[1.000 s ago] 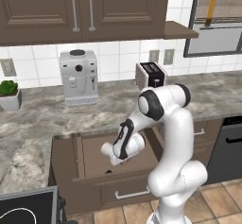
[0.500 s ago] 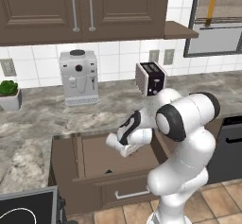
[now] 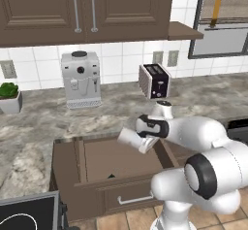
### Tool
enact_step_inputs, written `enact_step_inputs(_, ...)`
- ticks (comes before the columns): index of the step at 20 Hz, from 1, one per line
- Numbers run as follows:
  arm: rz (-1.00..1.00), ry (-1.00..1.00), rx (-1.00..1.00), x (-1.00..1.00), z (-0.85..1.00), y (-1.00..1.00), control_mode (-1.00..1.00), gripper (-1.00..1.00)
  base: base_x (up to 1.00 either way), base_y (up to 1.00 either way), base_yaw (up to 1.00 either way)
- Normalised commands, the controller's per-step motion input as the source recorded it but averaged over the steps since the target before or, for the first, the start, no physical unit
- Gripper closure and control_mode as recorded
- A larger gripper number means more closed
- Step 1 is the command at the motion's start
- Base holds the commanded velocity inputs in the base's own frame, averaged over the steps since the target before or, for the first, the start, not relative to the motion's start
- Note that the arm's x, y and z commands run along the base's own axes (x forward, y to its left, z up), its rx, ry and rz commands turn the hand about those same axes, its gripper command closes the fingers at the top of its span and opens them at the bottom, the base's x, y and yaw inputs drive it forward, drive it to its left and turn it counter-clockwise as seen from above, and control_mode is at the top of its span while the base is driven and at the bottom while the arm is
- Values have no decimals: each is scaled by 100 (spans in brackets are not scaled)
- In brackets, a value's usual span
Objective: Restock the sink supplies by placing the sponge and soap dispenser on the counter and next to the sink. Make sure the soap dispenser is upright.
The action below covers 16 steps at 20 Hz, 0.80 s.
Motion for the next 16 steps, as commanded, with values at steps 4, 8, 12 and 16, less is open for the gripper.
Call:
enact_step_inputs(4,11,0,3,0,100,-32,-100,100,0,0,0)
enact_step_inputs(8,8,0,2,-17,100,-34,-100,100,0,0,0)
enact_step_inputs(12,5,0,0,-45,100,-22,-100,100,0,0,0)
enact_step_inputs(16,0,18,-1,-13,30,-1,-100,100,0,0,0)
